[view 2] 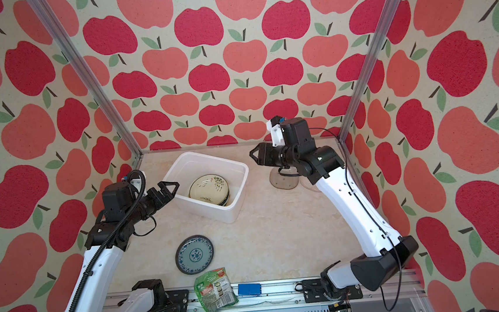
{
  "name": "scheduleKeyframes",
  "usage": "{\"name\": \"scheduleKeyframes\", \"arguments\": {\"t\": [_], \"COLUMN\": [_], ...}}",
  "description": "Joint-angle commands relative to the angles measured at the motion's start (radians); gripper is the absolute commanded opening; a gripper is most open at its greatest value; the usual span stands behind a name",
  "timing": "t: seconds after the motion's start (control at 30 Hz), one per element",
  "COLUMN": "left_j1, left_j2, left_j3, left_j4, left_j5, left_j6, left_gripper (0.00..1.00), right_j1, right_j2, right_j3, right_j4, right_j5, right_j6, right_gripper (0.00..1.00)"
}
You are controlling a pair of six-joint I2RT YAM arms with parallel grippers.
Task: Place the plates into the plastic bin on the countertop
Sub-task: Move the plastic bin to the top-center of the table.
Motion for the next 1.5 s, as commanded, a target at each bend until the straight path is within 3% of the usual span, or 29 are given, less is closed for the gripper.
{"name": "scheduleKeyframes", "arguments": {"t": [0.0, 0.07, 0.2, 0.43, 0.57, 0.73, 0.97, 1.03, 1.2, 1.33, 1.47], "left_j1": [-0.027, -0.058, -0.129, -0.165, -0.176, -0.178, -0.178, -0.178, -0.178, -0.18, -0.192], "left_j2": [-0.047, -0.067, -0.104, -0.179, -0.209, -0.229, -0.256, -0.276, -0.294, -0.264, -0.212], "left_j3": [-0.056, -0.075, -0.102, -0.188, -0.208, -0.199, -0.233, -0.243, -0.28, -0.32, -0.348], "left_j4": [0.043, 0.039, 0.016, 0.018, -0.009, -0.12, -0.133, -0.127, -0.101, -0.019, 0.063], "left_j5": [-0.002, -0.02, -0.093, -0.146, -0.142, -0.133, -0.096, -0.087, -0.077, -0.07, -0.07], "left_j6": [0.0, 0.0, 0.005, -0.037, -0.042, -0.01, -0.016, -0.031, -0.045, -0.065, -0.08], "left_gripper": [0.99, 0.99, 0.99, 0.99, 0.99, 0.99, 0.99, 0.99, 0.99, 0.99, 0.99], "right_j1": [0.067, 0.111, 0.169, 0.309, 0.366, 0.434, 0.476, 0.492, 0.508, 0.492, 0.468], "right_j2": [-0.062, -0.089, -0.093, -0.004, 0.065, 0.144, 0.251, 0.203, 0.022, -0.017, -0.038], "right_j3": [-0.182, -0.269, -0.415, -0.547, -0.61, -0.68, -0.817, -0.841, -0.798, -0.796, -0.846], "right_j4": [0.11, 0.142, 0.219, 0.329, 0.466, 0.642, 1.016, 1.03, 0.788, 0.635, 0.652], "right_j5": [0.001, 0.001, -0.134, -0.34, -0.372, -0.315, -0.328, -0.303, -0.198, -0.149, -0.115], "right_j6": [-0.003, 0.017, 0.039, 0.059, 0.126, 0.233, 0.456, 0.452, 0.331, 0.32, 0.337], "right_gripper": [0.55, 0.56, 0.53, 0.51, 0.5, 0.5, 0.51, 0.51, 0.52, 0.51, 0.51]}}
